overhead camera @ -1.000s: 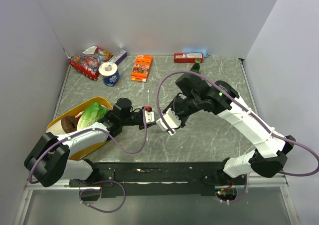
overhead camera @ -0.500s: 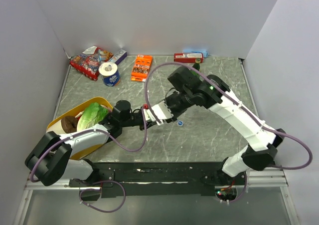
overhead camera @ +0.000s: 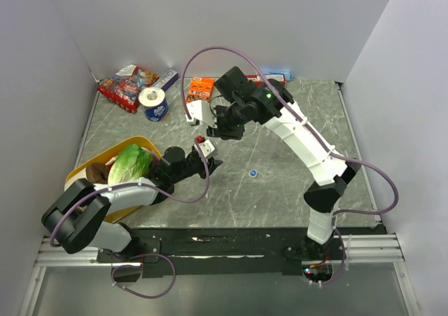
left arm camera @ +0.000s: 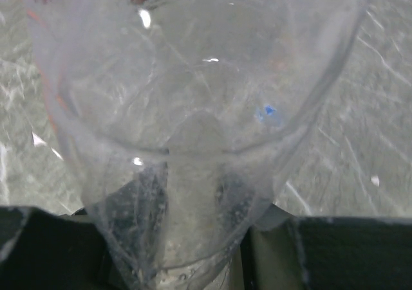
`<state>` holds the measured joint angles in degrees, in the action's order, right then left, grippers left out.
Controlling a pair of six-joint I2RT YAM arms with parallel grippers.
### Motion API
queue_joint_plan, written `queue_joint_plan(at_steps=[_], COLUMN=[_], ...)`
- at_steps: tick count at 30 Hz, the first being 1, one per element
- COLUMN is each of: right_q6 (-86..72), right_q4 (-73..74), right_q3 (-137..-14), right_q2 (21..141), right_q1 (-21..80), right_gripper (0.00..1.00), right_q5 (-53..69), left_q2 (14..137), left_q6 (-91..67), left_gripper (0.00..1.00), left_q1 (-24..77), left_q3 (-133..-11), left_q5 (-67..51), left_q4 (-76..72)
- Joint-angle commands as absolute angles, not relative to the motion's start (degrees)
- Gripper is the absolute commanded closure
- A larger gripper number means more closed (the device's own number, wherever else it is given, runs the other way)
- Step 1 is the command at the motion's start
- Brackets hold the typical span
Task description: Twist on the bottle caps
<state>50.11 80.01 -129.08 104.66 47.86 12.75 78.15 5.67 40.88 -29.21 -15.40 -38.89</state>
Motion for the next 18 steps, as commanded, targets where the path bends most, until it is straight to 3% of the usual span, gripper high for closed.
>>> queue_joint_plan(at_steps=[1, 18], right_q6=[41.14, 27.34], right_q4=[89.91, 89.91], right_q3=[-131.13, -130.34], right_q2=[108.11, 112.94], right_q1=[49.48, 42.71], right_gripper=[0.89, 0.90], right_q5=[19.33, 27.87], left_q2=[79.18, 79.63], left_q6=[-5.35, -3.17], left_gripper=[0.99, 0.99], left_q1=[42.54, 43.77], left_q3=[-33.49, -32.52], left_q5=[-8.44, -2.64], left_q4=[-55.26, -55.55])
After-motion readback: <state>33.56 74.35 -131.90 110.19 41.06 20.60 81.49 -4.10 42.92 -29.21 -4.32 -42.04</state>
